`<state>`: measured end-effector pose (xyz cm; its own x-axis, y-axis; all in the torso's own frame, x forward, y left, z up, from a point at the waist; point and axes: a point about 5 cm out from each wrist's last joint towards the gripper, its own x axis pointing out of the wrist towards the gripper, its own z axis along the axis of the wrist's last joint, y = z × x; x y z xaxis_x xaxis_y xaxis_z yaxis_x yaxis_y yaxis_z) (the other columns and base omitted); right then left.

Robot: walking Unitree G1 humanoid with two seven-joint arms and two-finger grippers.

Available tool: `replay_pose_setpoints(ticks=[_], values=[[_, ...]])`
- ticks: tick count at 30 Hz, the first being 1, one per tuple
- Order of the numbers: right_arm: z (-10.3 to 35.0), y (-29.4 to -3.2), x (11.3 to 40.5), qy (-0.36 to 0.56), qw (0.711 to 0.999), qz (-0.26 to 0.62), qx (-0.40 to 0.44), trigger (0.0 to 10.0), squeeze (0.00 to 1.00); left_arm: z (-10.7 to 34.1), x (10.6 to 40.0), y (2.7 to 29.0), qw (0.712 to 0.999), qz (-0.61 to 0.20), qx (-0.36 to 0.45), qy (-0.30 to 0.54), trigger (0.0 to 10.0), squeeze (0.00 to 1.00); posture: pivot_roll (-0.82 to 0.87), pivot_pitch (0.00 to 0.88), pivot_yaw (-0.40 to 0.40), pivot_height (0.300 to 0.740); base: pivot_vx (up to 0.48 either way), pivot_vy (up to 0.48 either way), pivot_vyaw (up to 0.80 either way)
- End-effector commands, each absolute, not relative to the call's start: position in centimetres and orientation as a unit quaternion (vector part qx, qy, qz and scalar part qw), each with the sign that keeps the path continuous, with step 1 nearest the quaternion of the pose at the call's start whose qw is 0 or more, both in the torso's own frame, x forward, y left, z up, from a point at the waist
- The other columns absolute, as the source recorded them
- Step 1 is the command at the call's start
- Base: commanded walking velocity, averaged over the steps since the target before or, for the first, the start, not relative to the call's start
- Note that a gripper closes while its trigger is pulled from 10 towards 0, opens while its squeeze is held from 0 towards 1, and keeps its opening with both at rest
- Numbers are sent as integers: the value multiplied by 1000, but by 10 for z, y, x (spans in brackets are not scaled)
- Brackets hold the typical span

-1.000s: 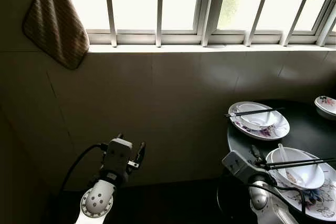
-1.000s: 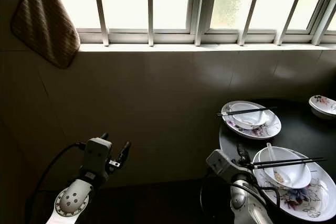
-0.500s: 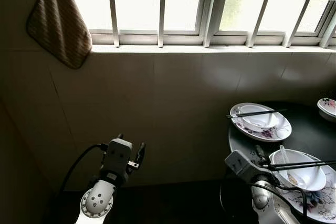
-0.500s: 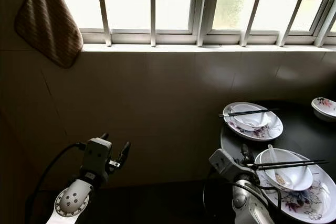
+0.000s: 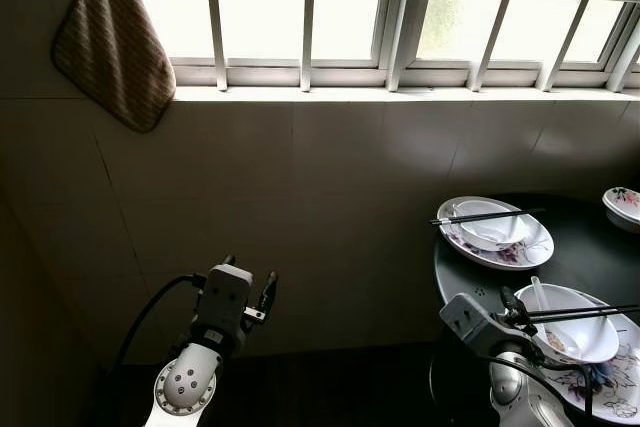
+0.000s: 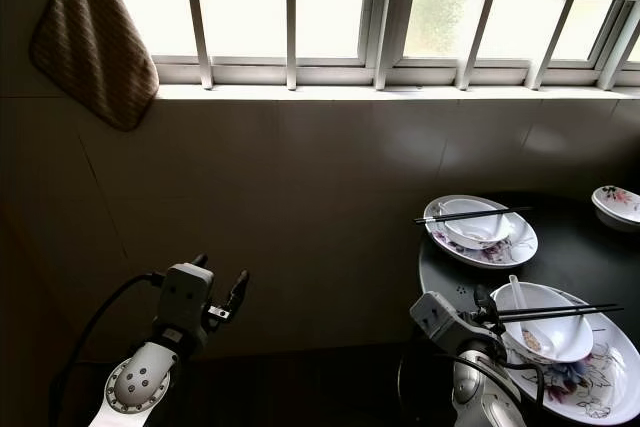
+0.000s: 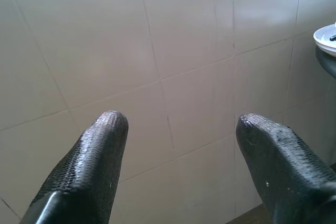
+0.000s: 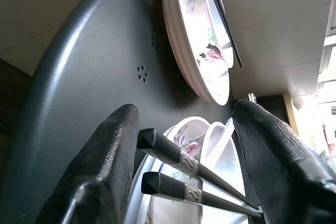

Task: Kitchen organization

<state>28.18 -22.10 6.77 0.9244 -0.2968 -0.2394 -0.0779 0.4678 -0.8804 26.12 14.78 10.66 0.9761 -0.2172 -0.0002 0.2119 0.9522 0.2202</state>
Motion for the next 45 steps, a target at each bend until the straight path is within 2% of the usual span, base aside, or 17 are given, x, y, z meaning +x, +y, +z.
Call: replay_pose_setpoints(ticks=[1,16,26,45], values=[[68,-229,282,192,835,-74,-510,10000,0,106,262,144,987,-115,113,-14,10000,0,-35,0,-47,740,0,0,0],[68,-228,289,157,829,-63,-534,10000,0,105,262,143,987,-115,112,-15,10000,0,-31,0,-46,740,0,0,0],[58,-237,287,175,816,-63,-548,10000,0,104,263,143,987,-113,112,-14,10000,0,-28,0,-49,740,0,0,0],[55,-243,296,146,812,-44,-563,10000,0,103,264,143,987,-114,112,-14,10000,0,-27,0,-45,740,0,0,0]])
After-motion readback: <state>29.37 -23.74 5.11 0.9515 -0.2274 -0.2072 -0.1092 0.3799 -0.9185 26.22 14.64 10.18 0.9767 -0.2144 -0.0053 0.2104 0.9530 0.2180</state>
